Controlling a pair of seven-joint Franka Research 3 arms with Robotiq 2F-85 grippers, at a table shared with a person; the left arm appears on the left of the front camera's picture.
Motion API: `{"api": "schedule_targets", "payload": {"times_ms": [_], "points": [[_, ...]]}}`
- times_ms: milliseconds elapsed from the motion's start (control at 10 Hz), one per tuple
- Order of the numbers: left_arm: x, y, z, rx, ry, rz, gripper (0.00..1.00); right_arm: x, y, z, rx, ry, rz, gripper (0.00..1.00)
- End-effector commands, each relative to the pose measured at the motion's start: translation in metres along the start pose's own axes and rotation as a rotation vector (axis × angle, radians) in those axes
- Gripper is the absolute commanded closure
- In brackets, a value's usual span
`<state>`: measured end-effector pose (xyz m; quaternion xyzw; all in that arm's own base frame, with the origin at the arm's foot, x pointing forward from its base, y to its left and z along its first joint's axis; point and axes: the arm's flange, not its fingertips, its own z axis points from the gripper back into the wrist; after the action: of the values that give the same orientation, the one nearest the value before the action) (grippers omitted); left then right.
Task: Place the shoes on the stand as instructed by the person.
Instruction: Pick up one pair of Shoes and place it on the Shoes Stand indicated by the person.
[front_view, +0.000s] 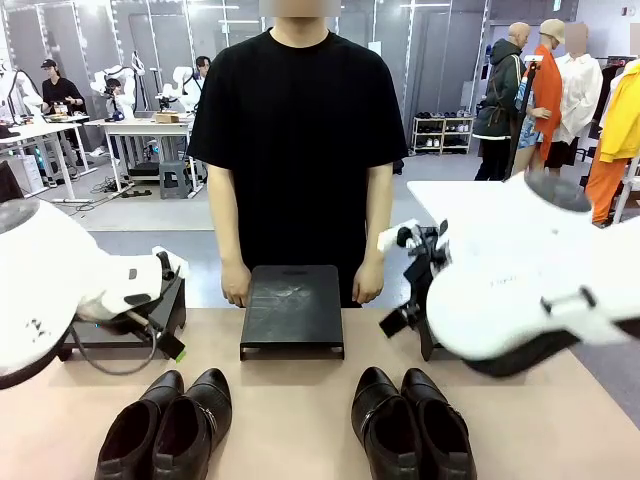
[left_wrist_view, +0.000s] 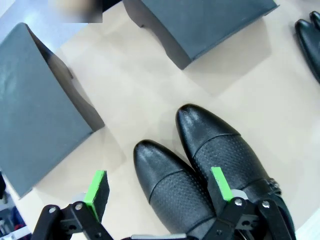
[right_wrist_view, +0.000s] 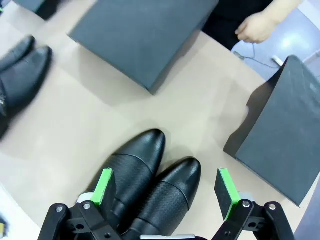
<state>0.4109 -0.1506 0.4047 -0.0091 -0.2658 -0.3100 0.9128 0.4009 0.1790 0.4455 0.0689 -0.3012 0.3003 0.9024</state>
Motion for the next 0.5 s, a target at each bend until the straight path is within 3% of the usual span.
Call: {"api": "schedule_targets", "payload": {"times_ms": [0, 200, 400], "points": [[0.017, 0.019, 0.039, -0.152, 0.054, 0.039, 0.00, 0.012, -0.022, 0.032, 0.088, 0.030, -0.010, 0.00], [0.021, 0.042, 0.089, -0.420, 0.052, 0.082, 0.00, 0.009, -0.039, 0.068, 0.307, 0.006, -0.096, 0.00], [-0.003, 0.085, 0.148, -0.636, -0.016, 0.088, 0.00, -0.024, -0.071, 0.115, 0.501, -0.066, -0.235, 0.00]]}}
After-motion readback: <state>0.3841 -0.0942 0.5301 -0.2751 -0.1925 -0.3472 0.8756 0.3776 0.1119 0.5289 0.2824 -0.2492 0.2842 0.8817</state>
